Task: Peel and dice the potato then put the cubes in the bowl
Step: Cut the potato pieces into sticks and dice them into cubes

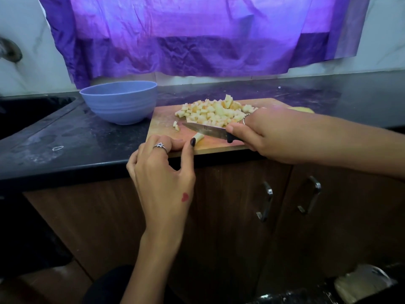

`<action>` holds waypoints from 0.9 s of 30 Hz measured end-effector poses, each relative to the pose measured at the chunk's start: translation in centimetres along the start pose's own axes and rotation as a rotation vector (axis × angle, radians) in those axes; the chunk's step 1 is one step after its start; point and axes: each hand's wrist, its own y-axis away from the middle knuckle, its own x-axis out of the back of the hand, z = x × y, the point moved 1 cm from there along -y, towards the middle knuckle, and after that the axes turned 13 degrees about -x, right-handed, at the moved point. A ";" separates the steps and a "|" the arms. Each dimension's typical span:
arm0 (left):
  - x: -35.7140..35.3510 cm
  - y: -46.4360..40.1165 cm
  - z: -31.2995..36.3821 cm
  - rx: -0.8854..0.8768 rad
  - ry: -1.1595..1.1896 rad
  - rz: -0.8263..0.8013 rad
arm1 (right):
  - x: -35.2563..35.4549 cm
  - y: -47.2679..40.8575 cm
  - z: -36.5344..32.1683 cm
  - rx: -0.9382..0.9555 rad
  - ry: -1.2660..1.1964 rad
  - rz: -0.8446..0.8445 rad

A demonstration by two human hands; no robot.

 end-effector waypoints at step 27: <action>0.0 0.1 0.1 -0.006 -0.007 0.017 | 0.4 0.4 0.4 -0.056 -0.017 0.023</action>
